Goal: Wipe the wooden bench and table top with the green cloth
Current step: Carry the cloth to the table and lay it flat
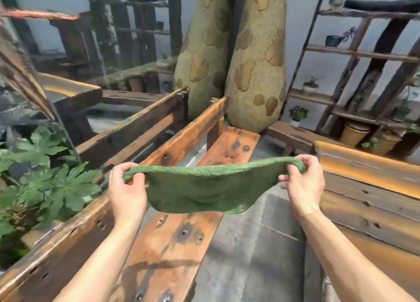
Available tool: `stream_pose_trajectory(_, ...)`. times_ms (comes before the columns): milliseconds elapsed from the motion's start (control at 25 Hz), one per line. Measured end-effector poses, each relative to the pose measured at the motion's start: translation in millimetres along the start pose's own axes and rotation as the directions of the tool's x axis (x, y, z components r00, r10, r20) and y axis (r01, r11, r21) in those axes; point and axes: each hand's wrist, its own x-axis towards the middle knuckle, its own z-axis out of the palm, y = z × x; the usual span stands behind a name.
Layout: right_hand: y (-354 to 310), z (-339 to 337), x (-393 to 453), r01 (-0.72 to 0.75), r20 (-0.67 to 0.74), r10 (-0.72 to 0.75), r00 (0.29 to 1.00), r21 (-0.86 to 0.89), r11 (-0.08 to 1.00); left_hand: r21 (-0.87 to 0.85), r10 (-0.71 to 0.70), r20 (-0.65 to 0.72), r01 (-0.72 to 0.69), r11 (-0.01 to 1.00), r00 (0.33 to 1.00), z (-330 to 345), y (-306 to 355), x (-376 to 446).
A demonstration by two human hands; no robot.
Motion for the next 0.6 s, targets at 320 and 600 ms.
stream_pose_trajectory(320,56.7,-224.8,28.5,-0.170,-0.284,0.179,0.942,0.057,0.984,-0.028,0.030,0.299,-0.022,0.999,0.954,155.0,53.2,-146.2)
stream_pose_trajectory(600,117.4,-374.5,25.6,-0.300,-0.479,0.256,0.840,-0.016,0.954,-0.048,0.013,0.473,0.011,0.999,0.881,230.0,64.6,-283.3)
